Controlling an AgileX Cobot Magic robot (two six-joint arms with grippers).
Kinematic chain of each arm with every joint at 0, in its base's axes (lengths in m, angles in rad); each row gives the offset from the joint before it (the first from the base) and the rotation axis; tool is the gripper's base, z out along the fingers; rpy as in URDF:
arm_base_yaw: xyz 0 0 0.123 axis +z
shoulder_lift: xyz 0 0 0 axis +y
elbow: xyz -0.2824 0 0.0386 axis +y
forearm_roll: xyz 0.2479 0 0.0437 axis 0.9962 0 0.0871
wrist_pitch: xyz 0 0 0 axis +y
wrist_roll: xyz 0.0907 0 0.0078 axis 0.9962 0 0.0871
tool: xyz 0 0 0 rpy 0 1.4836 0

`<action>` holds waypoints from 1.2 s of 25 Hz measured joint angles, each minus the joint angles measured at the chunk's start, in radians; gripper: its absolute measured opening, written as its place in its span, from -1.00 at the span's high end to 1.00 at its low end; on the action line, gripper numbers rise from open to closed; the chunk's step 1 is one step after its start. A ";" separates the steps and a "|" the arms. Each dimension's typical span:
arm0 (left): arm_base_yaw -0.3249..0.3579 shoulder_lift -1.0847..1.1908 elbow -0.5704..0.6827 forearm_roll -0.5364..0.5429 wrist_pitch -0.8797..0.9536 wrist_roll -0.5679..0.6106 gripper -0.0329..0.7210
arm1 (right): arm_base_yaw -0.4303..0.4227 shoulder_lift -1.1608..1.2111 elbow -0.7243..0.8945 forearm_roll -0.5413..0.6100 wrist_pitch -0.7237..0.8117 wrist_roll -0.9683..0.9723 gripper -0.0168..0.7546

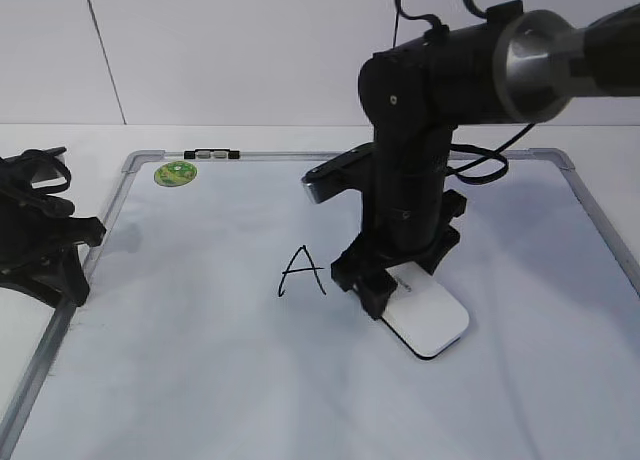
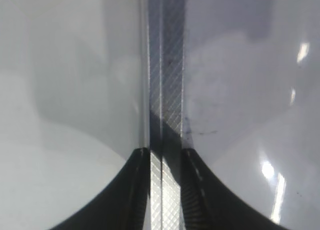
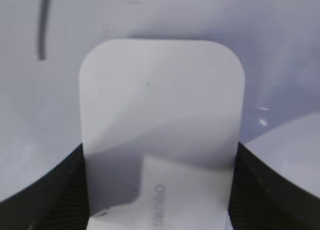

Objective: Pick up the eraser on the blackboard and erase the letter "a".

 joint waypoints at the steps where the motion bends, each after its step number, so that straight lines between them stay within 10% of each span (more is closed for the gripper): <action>1: 0.000 0.000 0.000 0.000 0.000 0.000 0.49 | 0.013 0.000 0.000 0.000 0.002 -0.001 -0.41; 15: 0.000 0.000 0.000 0.000 0.000 0.000 0.49 | 0.038 0.002 0.000 -0.025 0.003 0.037 -0.41; 30: 0.000 0.000 0.000 -0.002 0.000 0.000 0.49 | -0.115 0.002 -0.002 0.008 0.012 0.053 -0.41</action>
